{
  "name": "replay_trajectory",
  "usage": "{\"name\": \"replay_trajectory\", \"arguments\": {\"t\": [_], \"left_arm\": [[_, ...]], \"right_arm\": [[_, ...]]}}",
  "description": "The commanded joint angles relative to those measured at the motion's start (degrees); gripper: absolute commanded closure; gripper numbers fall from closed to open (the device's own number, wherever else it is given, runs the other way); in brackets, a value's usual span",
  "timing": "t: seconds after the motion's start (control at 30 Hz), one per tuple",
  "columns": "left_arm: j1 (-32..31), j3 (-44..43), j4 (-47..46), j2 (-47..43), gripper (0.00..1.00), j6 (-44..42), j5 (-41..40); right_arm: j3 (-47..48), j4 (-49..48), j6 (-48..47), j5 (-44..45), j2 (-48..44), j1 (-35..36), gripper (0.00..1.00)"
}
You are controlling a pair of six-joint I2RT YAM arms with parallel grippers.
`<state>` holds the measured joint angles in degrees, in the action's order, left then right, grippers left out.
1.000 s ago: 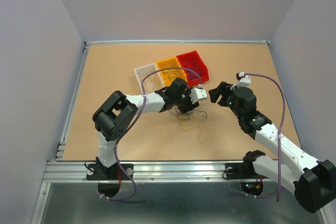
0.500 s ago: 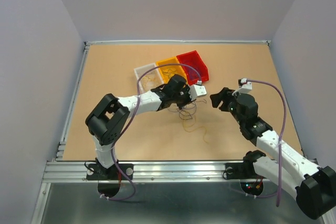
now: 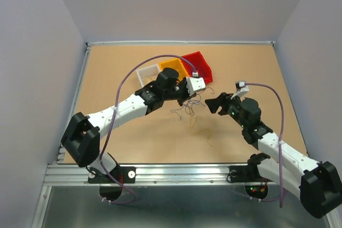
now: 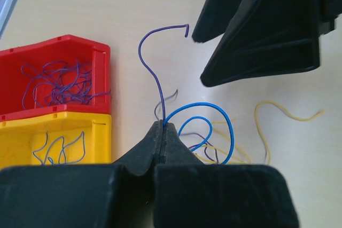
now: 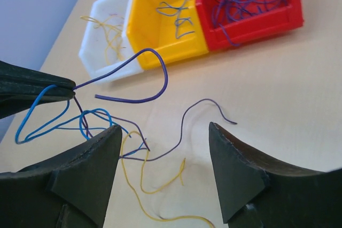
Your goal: Untangle the cables
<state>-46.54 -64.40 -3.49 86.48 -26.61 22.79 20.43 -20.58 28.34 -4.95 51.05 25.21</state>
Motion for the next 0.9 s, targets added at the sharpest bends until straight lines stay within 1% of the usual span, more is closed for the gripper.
{"name": "replay_trajectory", "arguments": {"t": [0.0,0.1,0.33,0.43,0.6,0.7,0.87], "left_arm": [[-0.3,0.5,1.11,-4.73,1.0,1.91,3.93],[-0.3,1.82,1.03,-7.54,1.0,2.18,5.86],[-0.39,4.19,-0.64,-8.52,1.0,2.44,11.66],[-0.3,5.69,-2.83,-9.05,1.0,3.32,10.89],[-0.3,6.13,-4.07,-8.61,1.0,4.2,9.56],[-0.3,7.18,-6.17,-9.66,1.0,4.81,9.3],[-0.3,9.38,-10.91,-11.33,1.0,5.52,5.96]], "right_arm": [[-0.3,-10.61,-1.18,-8.92,1.77,0.54,0.28],[-1.88,-15.71,-0.48,-12.27,2.48,0.45,0.27],[-4.07,-25.37,1.28,-13.24,3.27,0.54,0.22],[-4.69,-27.58,2.51,-13.77,2.4,0.54,0.22],[-4.61,-27.76,4.62,-13.07,1.07,0.45,0.22],[-3.55,-27.41,6.99,-12.63,2.39,0.45,0.24],[0.4,-21.88,12.43,-12.19,6.34,0.45,0.26]]}}
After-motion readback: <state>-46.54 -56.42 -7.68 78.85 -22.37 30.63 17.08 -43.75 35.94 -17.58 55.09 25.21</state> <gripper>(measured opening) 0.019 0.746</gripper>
